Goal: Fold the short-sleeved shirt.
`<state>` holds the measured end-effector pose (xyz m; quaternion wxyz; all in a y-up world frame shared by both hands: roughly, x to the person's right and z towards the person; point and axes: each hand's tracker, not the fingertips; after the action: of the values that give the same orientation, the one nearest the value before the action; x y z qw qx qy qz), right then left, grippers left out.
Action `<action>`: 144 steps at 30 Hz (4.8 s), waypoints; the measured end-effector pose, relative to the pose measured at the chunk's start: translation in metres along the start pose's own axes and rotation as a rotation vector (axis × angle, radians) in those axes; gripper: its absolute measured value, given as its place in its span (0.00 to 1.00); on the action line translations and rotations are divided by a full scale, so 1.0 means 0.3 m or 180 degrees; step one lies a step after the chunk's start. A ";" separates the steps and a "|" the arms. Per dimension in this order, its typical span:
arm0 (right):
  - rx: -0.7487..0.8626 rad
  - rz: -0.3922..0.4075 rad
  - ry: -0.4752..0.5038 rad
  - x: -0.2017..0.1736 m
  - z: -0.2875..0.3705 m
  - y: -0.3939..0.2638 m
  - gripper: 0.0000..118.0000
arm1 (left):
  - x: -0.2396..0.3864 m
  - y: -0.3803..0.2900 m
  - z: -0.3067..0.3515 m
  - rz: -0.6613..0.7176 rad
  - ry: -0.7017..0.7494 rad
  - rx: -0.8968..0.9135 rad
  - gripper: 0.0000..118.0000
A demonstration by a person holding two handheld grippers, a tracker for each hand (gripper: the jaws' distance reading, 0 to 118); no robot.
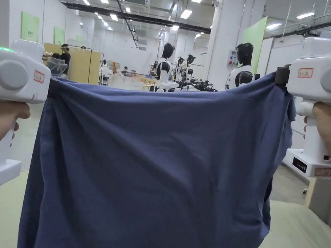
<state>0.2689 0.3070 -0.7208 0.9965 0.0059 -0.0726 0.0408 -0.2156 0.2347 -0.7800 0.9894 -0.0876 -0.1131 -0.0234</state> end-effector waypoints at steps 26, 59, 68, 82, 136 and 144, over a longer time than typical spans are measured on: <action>-0.0265 -0.0165 0.0032 0.027 0.415 -0.570 0.02 | 0.084 -0.601 0.120 0.0014 -0.0365 -0.0630 0.08; -0.1086 -0.0393 0.0623 -0.265 1.269 -1.400 0.06 | 0.210 -1.439 0.979 -0.0213 -0.0310 -0.1409 0.04; -0.1432 -0.0562 0.0592 -0.236 1.224 -1.434 0.06 | 0.062 -1.482 0.746 -0.0510 -0.0428 -0.1832 0.71; -0.2458 -0.0301 0.0107 -0.011 1.122 -1.457 0.73 | 0.098 -1.517 0.536 -0.0855 -0.0873 -0.2117 0.07; -0.1117 -0.0366 0.0273 -0.252 1.011 -1.502 0.10 | 0.233 -1.442 0.441 -0.0408 -0.0342 -0.1587 0.48; -0.1574 -0.0307 0.0103 -0.179 0.964 -1.544 0.11 | 0.186 -1.476 0.075 -0.0749 -0.0146 -0.1959 0.65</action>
<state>0.2122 -0.1642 -0.4453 0.9695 -0.2353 -0.0640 -0.0257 -0.1955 -0.1982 -0.6715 0.9043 -0.3692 -0.1322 -0.1687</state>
